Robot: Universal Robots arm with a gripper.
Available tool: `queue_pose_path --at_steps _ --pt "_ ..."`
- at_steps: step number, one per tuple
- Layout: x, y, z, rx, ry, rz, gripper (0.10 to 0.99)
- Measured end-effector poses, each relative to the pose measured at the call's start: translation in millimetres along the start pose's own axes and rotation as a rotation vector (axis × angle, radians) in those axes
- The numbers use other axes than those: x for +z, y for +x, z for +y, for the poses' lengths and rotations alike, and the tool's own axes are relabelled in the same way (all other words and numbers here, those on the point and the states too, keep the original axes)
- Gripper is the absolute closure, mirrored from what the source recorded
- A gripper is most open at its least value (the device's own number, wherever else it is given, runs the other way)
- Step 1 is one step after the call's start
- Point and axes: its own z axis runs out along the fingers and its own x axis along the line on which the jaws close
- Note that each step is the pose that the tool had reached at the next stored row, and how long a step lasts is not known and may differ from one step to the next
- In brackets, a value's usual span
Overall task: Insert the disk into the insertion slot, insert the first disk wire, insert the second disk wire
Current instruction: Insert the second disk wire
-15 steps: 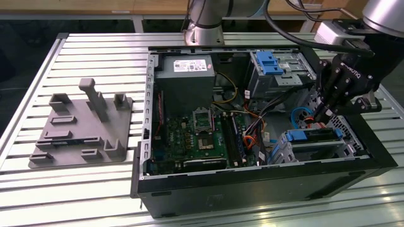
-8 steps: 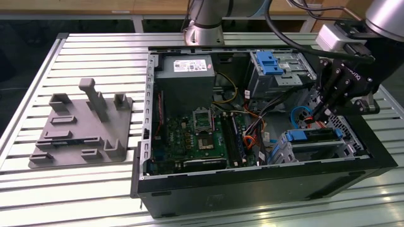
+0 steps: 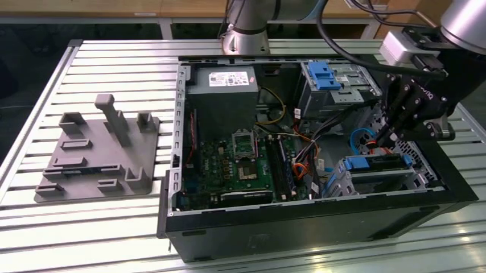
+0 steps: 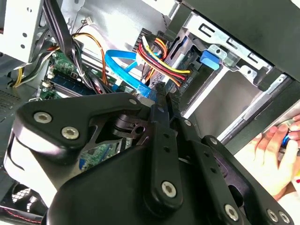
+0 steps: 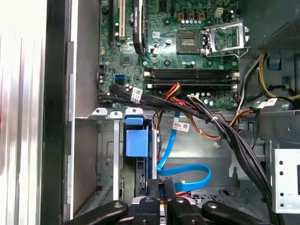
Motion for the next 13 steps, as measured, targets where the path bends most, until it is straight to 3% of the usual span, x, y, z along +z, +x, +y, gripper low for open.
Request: queue_pose_path --at_steps 8,13 --pt "2.7 9.6 -0.7 0.015 -0.001 -0.0157 0.925" --pt "3.4 11.7 -0.8 0.013 0.001 -0.0464 0.925"
